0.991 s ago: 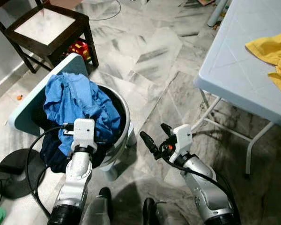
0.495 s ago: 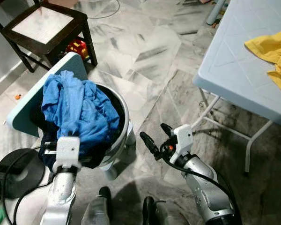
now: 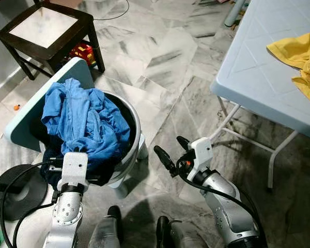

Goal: Hang hanger

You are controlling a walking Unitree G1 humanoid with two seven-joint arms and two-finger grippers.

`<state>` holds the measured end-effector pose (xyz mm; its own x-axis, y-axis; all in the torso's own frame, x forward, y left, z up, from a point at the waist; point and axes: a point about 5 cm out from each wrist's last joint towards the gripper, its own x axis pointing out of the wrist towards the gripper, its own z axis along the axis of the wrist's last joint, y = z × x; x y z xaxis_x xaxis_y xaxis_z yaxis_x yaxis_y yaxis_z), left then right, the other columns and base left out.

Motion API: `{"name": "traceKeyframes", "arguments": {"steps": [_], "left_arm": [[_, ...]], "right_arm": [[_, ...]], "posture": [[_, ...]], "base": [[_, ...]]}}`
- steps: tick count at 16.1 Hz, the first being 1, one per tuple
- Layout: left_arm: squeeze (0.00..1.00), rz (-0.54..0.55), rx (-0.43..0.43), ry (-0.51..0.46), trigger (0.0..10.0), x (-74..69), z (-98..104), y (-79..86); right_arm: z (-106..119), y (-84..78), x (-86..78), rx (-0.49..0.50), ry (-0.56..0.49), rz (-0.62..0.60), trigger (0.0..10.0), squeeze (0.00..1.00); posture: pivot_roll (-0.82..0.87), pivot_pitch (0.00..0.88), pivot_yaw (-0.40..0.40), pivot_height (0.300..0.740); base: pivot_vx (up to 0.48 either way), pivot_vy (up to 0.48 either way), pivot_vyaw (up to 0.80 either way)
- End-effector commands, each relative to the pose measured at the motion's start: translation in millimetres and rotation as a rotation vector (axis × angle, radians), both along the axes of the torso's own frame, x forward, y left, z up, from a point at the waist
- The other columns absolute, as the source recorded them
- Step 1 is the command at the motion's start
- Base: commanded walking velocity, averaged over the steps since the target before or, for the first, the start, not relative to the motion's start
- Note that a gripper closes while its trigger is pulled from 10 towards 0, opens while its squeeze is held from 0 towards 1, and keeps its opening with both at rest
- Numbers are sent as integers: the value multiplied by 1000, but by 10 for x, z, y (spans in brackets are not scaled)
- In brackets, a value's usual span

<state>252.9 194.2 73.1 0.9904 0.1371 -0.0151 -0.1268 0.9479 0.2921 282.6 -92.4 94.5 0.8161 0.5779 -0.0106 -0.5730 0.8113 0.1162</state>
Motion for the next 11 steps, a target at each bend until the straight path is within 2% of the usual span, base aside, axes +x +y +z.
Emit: {"name": "traceKeyframes", "arguments": {"steps": [1, 2, 3, 4, 7, 8, 9, 10, 11], "left_arm": [[0, -59, 26, 18, 10000, -102, -63, -51], [0, -65, 42, 6, 3922, -109, -48, -59], [0, -77, 60, -1, 0, -107, -35, -69], [0, -86, 80, -9, 0, -101, -21, -74], [0, -166, 224, -69, 0, 11, 119, -136], [0, -182, 237, -71, 0, 22, 127, -146], [0, -227, 252, -52, 1333, 41, 113, -174], [0, -250, 272, -41, 9059, 29, 93, -192], [0, -283, 300, -34, 10000, -11, 64, -224]], "right_arm": [[-52, -26, -27, -11, 20, 1, 10000, 0], [-50, -22, -27, -10, 20, 1, 10000, 0], [-49, -18, -28, -10, 19, 0, 10000, 0], [-47, -13, -28, -9, 18, 0, 10000, 0], [-50, 6, -31, -18, 13, 6, 10000, 0], [-49, 6, -31, -18, 13, 6, 10000, 0], [-48, 5, -28, -18, 13, 6, 10000, 0], [-49, 4, -27, -19, 13, 5, 10000, 0], [-50, 4, -26, -19, 14, 5, 10000, 0]], "posture": [[148, 317, -102, 740], [148, 317, -102, 740], [149, 318, -101, 740], [150, 318, -101, 740], [148, 320, -101, 740], [148, 320, -101, 740], [146, 319, -101, 740], [146, 318, -101, 740], [147, 318, -101, 740]], "base": [[0, 0, 0], [0, 0, 0], [0, 0, 0], [0, 0, 0], [0, 0, 0], [0, 0, 0], [0, 0, 0], [0, 0, 0], [0, 0, 0]]}}
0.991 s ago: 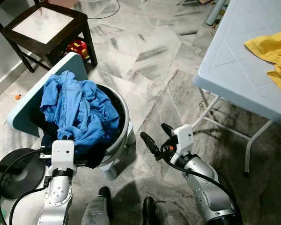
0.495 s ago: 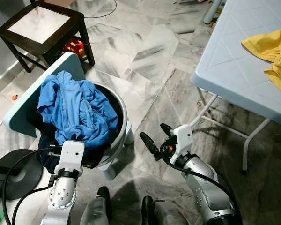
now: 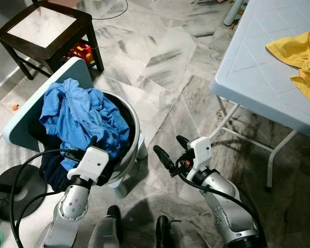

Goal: Hang hanger

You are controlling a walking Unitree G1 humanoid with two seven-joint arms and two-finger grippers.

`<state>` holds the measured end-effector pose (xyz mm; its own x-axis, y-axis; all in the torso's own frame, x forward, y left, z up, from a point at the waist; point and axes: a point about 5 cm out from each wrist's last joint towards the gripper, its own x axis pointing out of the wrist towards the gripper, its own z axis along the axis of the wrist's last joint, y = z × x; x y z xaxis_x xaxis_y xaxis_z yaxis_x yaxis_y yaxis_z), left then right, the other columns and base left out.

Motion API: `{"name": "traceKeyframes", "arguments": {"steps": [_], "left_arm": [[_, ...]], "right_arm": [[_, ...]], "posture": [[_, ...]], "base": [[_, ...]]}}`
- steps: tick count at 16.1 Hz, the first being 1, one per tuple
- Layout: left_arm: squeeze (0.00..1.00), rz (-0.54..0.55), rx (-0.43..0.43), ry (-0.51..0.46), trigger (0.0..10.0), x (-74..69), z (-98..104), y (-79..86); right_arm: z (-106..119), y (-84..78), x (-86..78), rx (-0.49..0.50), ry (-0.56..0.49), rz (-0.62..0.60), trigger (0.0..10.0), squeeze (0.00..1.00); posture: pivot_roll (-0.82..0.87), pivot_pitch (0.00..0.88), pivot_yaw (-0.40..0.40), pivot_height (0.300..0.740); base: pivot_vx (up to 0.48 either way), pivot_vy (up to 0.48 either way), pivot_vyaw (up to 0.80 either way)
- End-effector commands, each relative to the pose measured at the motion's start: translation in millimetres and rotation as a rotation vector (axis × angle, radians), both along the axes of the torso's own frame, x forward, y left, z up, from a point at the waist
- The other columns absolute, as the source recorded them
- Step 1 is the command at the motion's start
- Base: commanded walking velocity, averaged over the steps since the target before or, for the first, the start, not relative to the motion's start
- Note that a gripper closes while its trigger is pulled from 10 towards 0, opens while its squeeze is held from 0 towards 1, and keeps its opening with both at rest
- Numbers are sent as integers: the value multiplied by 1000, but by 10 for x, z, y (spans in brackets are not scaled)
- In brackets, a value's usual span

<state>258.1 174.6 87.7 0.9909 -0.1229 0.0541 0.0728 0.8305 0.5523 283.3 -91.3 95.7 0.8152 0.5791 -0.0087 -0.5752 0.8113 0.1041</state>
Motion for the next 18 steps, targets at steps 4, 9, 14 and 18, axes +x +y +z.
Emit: {"name": "traceKeyframes", "arguments": {"steps": [4, 9, 14, 18], "left_arm": [[1000, -198, 127, 34, 10000, -210, -154, -217], [624, -109, 154, 13, 10000, -228, -146, -141], [1000, 29, 30, -45, 10000, -89, 80, -3], [1000, 43, -21, -1, 10000, 20, 59, -24]], "right_arm": [[-63, 12, -28, -8, 23, 11, 10000, 0], [-62, 26, -15, -9, 25, 19, 10000, 0], [-76, 29, -25, -10, 30, 23, 10000, 0], [-68, 36, -23, -10, 26, 23, 10000, 0]], "posture": [[162, 316, -107, 740], [164, 316, -109, 740], [161, 316, -108, 740], [155, 313, -107, 740]], "base": [[0, 0, 0], [0, 0, 0], [0, 0, 0], [0, 0, 0]]}}
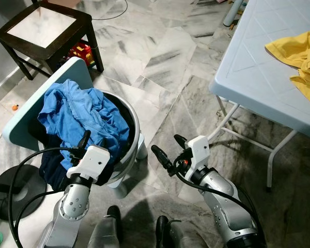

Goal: Hang hanger

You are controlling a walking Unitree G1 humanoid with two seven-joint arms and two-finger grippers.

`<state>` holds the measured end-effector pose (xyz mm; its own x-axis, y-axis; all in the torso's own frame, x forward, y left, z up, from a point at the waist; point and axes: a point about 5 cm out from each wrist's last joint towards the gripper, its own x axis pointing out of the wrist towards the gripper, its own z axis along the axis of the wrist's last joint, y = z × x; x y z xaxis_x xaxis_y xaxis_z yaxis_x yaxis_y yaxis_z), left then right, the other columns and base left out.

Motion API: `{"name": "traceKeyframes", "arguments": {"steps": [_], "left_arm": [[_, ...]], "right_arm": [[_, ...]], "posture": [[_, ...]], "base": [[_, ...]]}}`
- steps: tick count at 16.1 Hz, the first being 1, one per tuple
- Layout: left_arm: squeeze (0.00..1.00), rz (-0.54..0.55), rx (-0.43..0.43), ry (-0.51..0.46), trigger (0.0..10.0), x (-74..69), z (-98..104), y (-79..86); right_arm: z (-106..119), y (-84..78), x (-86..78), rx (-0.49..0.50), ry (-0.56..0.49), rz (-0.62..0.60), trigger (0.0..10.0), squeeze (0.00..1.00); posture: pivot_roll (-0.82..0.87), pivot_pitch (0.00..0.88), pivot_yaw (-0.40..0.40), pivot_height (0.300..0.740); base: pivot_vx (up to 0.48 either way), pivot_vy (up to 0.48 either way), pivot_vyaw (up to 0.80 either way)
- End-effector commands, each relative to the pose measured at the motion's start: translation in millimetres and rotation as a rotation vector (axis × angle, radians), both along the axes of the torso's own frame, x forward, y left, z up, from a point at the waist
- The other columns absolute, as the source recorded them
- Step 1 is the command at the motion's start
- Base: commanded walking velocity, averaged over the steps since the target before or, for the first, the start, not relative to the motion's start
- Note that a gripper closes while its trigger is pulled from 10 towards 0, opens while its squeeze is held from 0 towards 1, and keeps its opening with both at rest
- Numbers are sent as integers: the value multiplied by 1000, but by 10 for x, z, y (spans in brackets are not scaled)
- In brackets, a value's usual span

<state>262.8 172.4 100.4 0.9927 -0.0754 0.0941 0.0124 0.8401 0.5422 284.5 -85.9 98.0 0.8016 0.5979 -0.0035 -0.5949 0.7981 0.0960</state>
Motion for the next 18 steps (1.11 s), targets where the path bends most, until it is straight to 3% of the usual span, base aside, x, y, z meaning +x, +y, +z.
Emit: {"name": "traceKeyframes", "arguments": {"steps": [1, 4, 7, 8, 9, 10, 12, 13, 14, 15, 18], "left_arm": [[1000, -15, -13, 42, 10000, 18, -40, -34], [1000, -48, -32, 84, 10000, 45, -31, -113], [1000, -74, -75, 148, 10000, -30, -87, -177], [286, -75, -80, 183, 10000, -90, -115, -180], [286, -76, -82, 194, 10000, -110, -125, -180], [0, -70, -84, 209, 10000, -129, -155, -170], [0, -59, -82, 240, 10000, -120, -235, -136], [0, -46, -73, 273, 7412, -60, -329, -86], [0, -38, -65, 291, 1529, -9, -379, -59], [0, -25, -61, 300, 0, 42, -394, -23], [0, -7, -57, 306, 0, 121, -400, 39]], "right_arm": [[-90, -19, -34, -8, 34, 0, 10000, 0], [-92, -20, -33, -11, 31, -3, 10000, 0], [-99, -29, -35, -13, 32, -9, 10000, 0], [-106, -26, -39, -14, 34, -8, 10000, 0], [-108, -25, -41, -14, 35, -8, 10000, 0], [-111, -21, -41, -14, 36, -6, 10000, 0], [-116, -6, -37, -13, 38, -2, 10000, 0], [-115, 18, -28, -11, 39, 4, 10000, 0], [-116, 32, -26, -11, 40, 8, 10000, 0], [-119, 36, -29, -12, 40, 10, 10000, 0], [-132, 9, -41, -16, 43, 2, 10000, 0]], "posture": [[155, 313, -107, 740], [149, 306, -96, 740], [148, 303, -94, 740], [148, 303, -94, 740], [148, 303, -94, 740], [156, 302, -95, 740], [166, 306, -99, 740], [166, 306, -99, 740], [169, 309, -102, 740], [163, 310, -101, 740], [146, 312, -98, 740]], "base": [[0, 0, 0], [0, 0, 0], [0, 0, 0], [0, 0, 0], [0, 0, 0], [0, 0, 0], [0, 0, 0], [0, 0, 0], [0, 0, 0], [0, 0, 0], [0, 0, 0]]}}
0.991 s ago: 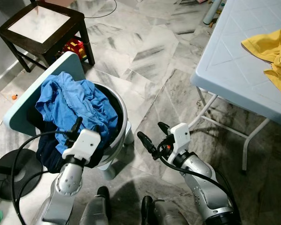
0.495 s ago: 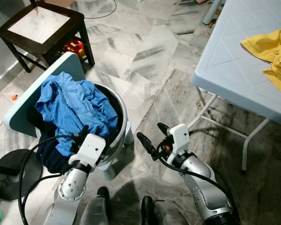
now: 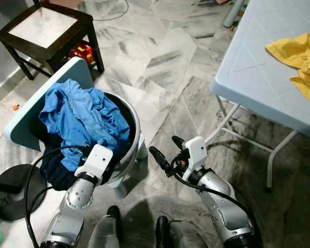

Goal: Hang hanger

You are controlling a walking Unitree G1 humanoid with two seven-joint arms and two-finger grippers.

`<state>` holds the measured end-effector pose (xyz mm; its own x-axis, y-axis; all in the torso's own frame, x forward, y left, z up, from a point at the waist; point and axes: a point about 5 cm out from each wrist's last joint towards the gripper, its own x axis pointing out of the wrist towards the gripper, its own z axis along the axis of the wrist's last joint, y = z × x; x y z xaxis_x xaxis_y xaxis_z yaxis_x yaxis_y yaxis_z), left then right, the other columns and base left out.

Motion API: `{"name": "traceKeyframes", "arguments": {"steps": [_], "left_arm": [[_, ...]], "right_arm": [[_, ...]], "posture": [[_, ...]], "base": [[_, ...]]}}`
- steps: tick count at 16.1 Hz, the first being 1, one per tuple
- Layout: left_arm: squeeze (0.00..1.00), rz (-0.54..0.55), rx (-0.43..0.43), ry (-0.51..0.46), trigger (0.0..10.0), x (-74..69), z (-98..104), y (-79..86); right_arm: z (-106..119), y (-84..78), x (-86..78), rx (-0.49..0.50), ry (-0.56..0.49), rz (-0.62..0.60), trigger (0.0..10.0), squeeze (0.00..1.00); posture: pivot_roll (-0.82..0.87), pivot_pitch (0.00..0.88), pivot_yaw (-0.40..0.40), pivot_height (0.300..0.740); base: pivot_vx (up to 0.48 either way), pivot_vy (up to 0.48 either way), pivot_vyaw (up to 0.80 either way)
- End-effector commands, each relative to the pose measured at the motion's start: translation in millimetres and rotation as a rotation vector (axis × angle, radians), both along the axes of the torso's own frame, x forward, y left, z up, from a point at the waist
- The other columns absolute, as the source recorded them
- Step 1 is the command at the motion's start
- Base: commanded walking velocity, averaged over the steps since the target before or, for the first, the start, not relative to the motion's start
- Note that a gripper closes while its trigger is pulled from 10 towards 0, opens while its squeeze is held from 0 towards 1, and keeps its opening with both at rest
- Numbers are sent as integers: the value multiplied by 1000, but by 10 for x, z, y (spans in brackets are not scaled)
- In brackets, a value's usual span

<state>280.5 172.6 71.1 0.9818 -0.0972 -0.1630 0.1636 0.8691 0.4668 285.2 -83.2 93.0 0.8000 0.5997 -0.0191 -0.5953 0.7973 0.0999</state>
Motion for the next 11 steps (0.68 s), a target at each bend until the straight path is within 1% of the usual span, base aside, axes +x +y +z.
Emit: {"name": "traceKeyframes", "arguments": {"steps": [1, 4, 5, 6, 7, 8, 9, 10, 11], "left_arm": [[0, 7, 17, 47, 0, -32, -118, 44], [0, -7, 25, 4, 0, 38, -51, 18], [0, -19, 53, -41, 0, 84, 14, -5], [0, -29, 57, -64, 0, 98, 51, -17], [0, -52, 85, -114, 0, 110, 137, -46], [0, -62, 93, -131, 0, 109, 177, -66], [0, -67, 100, -129, 8157, 100, 196, -82], [0, -64, 100, -120, 10000, 80, 195, -89], [0, -57, 92, -113, 10000, 58, 182, -87]], "right_arm": [[-89, -31, -58, -11, 29, -5, 10000, 0], [-96, -42, -67, -10, 30, -17, 10000, 0], [-99, -43, -69, -8, 30, -21, 10000, 0], [-100, -42, -69, -7, 29, -21, 10000, 0], [-98, -36, -66, -6, 28, -20, 10000, 0], [-96, -33, -60, -5, 28, -20, 10000, 0], [-97, -32, -55, -5, 29, -19, 10000, 0], [-97, -30, -52, -5, 29, -18, 10000, 0], [-97, -30, -51, -5, 29, -17, 10000, 0]], "posture": [[141, 311, -95, 740], [137, 309, -90, 740], [137, 308, -88, 740], [137, 308, -88, 740], [143, 308, -86, 740], [146, 308, -86, 740], [147, 309, -86, 740], [148, 309, -86, 740], [150, 310, -86, 740]], "base": [[0, 0, 0], [0, 0, 0], [0, 0, 0], [0, 0, 0], [0, 0, 0], [0, 0, 0], [0, 0, 0], [0, 0, 0], [0, 0, 0]]}}
